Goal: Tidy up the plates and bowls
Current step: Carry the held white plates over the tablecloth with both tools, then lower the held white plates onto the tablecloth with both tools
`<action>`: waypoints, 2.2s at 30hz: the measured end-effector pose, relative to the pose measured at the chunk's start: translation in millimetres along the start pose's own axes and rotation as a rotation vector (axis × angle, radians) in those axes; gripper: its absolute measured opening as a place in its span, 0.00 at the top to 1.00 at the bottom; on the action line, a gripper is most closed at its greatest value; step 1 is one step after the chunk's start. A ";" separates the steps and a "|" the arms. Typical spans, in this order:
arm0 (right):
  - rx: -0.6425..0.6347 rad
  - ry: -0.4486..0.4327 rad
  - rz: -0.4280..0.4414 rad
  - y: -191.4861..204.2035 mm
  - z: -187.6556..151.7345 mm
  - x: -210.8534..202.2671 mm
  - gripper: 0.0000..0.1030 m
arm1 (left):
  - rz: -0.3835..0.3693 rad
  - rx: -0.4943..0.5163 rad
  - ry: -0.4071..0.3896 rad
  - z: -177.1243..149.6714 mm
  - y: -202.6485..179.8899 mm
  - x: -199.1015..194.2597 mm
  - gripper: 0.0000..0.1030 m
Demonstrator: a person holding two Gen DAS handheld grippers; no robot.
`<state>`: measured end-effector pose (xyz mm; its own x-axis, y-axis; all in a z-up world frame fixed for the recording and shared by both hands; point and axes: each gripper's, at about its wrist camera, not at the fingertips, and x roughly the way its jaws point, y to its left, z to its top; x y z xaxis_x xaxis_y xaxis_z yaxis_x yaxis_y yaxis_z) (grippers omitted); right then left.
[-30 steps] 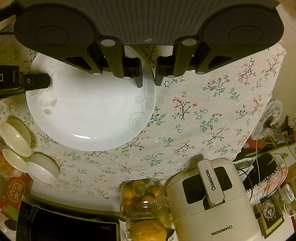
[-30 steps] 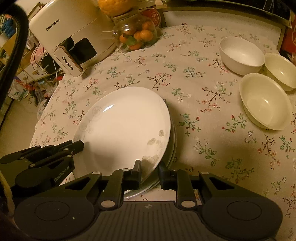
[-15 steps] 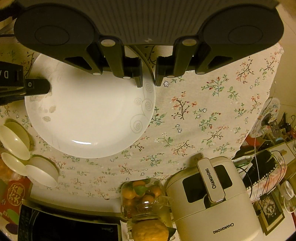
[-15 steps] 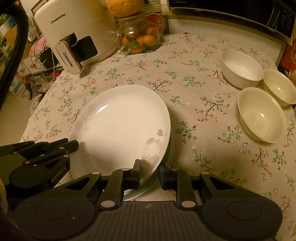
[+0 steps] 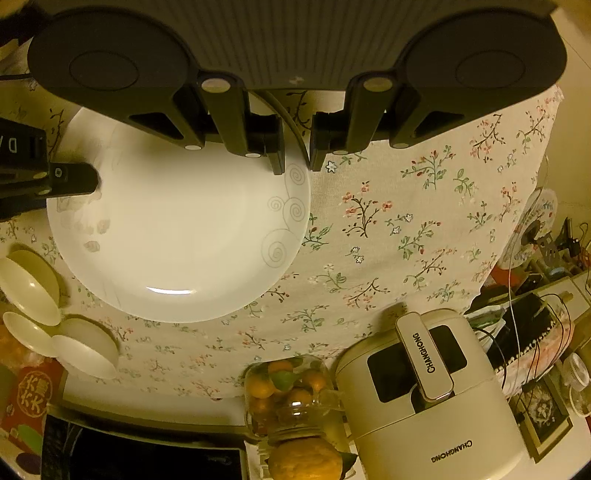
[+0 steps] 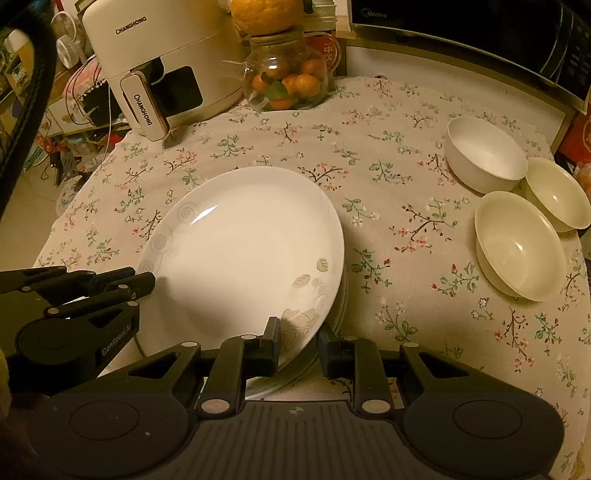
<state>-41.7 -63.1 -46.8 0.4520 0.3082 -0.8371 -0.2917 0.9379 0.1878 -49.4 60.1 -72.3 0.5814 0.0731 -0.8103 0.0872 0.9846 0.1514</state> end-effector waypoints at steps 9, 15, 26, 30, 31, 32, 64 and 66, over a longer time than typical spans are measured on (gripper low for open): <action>-0.031 -0.024 -0.004 0.9 -0.4 -0.8 0.80 | -0.012 -0.001 0.009 -0.7 0.0 1.8 0.88; -0.044 -0.047 0.008 -1.5 -1.2 -2.1 0.79 | -0.007 0.006 0.004 -1.6 -1.8 1.4 0.88; -0.075 -0.079 0.024 -1.2 -4.2 -2.0 0.74 | -0.003 0.011 0.002 -2.6 -3.0 1.2 0.88; -0.097 -0.095 0.021 0.4 -6.3 -2.2 0.73 | -0.003 0.015 0.000 -2.5 -3.1 1.2 0.88; -0.096 -0.098 0.022 -0.1 -6.1 -2.3 0.73 | -0.002 0.015 0.000 -2.7 -3.5 1.0 0.88; -0.095 -0.100 0.026 -0.9 -5.9 -2.2 0.73 | -0.002 0.016 -0.001 -2.8 -3.6 1.0 0.88; -0.037 -0.091 0.069 -14.4 -4.7 -3.2 0.73 | 0.043 0.120 -0.028 -6.4 -11.5 1.0 0.88; -0.043 -0.094 0.065 -13.3 -5.4 -3.3 0.72 | 0.041 0.120 -0.027 -6.4 -10.8 0.8 0.88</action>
<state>-43.8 -77.5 -49.2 0.5073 0.3831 -0.7720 -0.3573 0.9086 0.2161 -55.1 50.5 -78.1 0.6081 0.1069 -0.7866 0.1582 0.9547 0.2521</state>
